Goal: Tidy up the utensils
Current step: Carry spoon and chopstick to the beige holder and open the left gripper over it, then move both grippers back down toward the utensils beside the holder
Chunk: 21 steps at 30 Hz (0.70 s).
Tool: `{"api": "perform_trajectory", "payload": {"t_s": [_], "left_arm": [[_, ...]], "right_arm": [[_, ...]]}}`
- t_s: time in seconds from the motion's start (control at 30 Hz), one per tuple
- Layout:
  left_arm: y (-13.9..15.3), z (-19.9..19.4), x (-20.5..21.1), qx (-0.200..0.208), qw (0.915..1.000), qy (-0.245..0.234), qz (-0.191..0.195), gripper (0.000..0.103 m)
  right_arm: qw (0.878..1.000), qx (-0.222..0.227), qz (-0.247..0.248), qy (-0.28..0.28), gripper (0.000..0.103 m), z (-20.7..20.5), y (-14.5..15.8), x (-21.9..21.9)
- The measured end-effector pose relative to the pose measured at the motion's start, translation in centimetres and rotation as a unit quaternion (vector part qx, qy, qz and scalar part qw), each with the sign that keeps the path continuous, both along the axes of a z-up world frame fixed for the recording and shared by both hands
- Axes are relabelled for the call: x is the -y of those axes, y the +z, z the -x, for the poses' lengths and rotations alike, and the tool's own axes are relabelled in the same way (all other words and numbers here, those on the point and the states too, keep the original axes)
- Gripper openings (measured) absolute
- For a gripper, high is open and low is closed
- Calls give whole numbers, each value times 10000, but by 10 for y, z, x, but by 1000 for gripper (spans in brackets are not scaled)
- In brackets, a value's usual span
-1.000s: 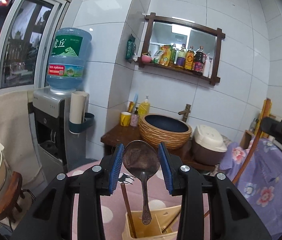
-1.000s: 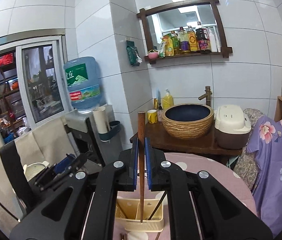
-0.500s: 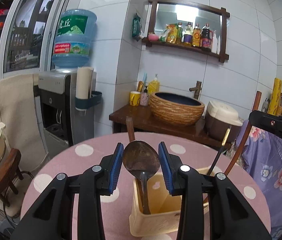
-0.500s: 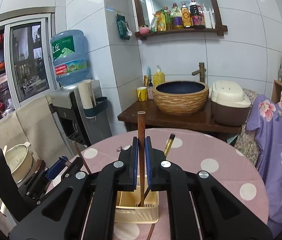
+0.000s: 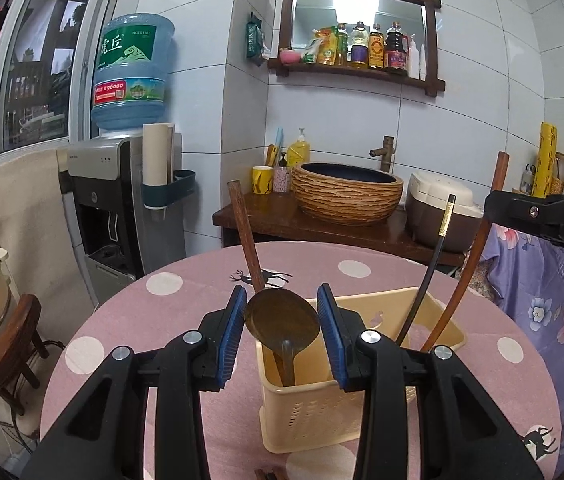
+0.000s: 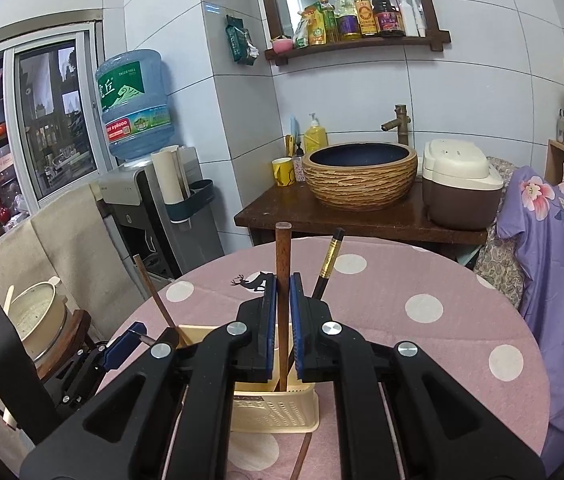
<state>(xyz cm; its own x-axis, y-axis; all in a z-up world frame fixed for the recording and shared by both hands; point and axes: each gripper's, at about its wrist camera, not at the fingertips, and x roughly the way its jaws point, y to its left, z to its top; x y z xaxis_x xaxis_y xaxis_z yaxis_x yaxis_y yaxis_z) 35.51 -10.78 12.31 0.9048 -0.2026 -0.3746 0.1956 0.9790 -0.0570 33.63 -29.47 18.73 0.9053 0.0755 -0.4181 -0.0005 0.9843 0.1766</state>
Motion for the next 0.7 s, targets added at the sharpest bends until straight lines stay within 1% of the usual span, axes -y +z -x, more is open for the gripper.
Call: {"api": "perform_trajectory", "payload": {"t_s": [0.03,0.1,0.13,0.17,0.2,0.23,0.27,0.3,0.33,0.37,0.4,0.5,0.57,0.63,0.7], "left_arm": [[1,2,0,8,10000,-18,-1,41],[3,7,-1,95,10000,0,11,57],[5,10,-2,152,9999,15,33,59],[5,13,-3,179,9998,17,53,61],[6,16,-5,187,9998,6,72,61],[6,19,-7,179,9998,-13,93,61],[7,22,-9,178,9998,-13,115,61],[6,25,-11,182,9997,0,140,63],[6,30,-15,177,9997,11,168,65],[4,34,-18,163,9997,24,189,68],[3,38,-22,142,9997,47,207,71],[-5,51,-32,-22,9996,123,249,76],[-12,58,-39,-246,9991,142,303,79],[-23,65,-45,-528,9980,94,345,81],[-35,71,-47,-757,9968,37,264,81]], "right_arm": [[10000,4,61,-1,8,1,0,-1],[9999,21,100,14,13,2,-2,-3],[10000,17,82,20,20,3,-3,-2],[10000,26,37,18,30,4,-4,-1],[10000,48,-9,4,34,6,-4,0],[10000,78,-42,-25,37,9,-5,2],[9999,94,-49,-40,37,12,-6,3],[9999,112,-59,-46,38,16,-7,5],[9999,126,-71,-50,40,21,-8,6],[9998,151,-84,-73,44,28,-10,8],[9998,154,-69,-91,45,33,-12,8],[9999,18,95,-127,48,48,-23,6],[9997,-188,148,-108,51,57,-36,4],[9989,-420,191,-21,52,65,-51,1],[9977,-629,257,62,52,73,-67,-2]]}}
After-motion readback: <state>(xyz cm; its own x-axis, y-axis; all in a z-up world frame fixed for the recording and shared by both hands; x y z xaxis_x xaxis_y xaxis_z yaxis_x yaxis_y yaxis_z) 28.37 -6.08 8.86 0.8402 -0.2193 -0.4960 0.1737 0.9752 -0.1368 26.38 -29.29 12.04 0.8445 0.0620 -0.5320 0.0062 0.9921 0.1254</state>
